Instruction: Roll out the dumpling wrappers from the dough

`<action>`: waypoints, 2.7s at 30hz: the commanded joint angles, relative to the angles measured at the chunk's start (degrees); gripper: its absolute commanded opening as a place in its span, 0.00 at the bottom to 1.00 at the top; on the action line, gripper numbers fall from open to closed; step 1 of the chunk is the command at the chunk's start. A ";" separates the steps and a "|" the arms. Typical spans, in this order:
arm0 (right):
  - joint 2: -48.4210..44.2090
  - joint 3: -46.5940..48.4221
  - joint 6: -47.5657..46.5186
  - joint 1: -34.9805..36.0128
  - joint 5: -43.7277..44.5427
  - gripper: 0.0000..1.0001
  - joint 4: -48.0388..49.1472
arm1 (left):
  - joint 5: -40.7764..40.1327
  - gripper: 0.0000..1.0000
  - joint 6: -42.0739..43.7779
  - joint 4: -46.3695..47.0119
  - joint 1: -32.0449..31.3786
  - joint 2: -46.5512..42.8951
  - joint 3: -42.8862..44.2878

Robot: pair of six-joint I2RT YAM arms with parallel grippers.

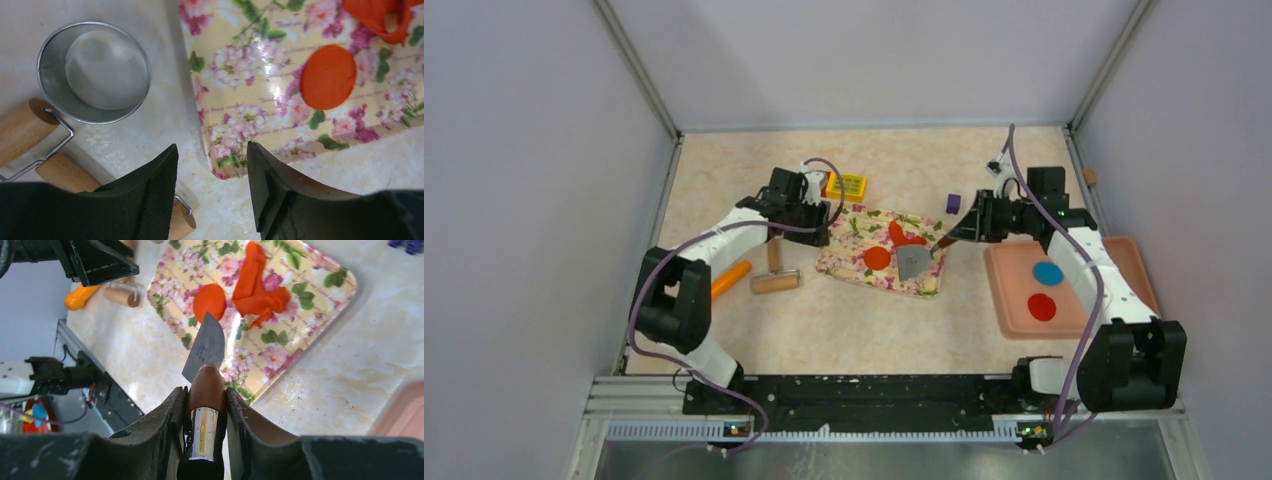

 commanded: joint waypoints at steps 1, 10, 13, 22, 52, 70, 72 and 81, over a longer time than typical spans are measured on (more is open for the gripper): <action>-3.61 -2.34 2.50 -0.24 6.69 0.00 5.52 | -4.46 0.55 -8.56 3.15 0.86 2.95 0.28; -3.99 -6.91 2.24 -0.28 9.84 0.00 7.02 | -4.00 0.45 -10.93 5.40 1.90 9.01 0.48; -2.80 -7.60 2.59 -0.28 10.35 0.00 7.86 | -3.23 0.39 -11.25 5.58 2.35 10.03 0.31; -0.30 -9.03 3.59 -0.28 10.49 0.00 9.89 | -1.68 0.24 -11.79 5.45 2.43 10.50 -1.37; 6.39 -2.41 -7.34 -0.28 5.87 0.00 -3.18 | -0.69 0.21 -11.90 5.93 3.50 9.68 -1.93; 10.19 0.63 -12.22 -0.25 -1.41 0.00 -9.26 | -0.60 0.20 -11.56 5.38 3.58 10.13 -1.08; 10.50 3.54 -13.27 -0.28 -2.33 0.00 -12.90 | -0.60 0.20 -11.54 5.24 3.67 10.04 -1.10; 13.62 6.76 -11.63 -0.35 0.49 0.00 -13.21 | -0.25 0.20 -11.99 5.94 3.93 10.04 -1.47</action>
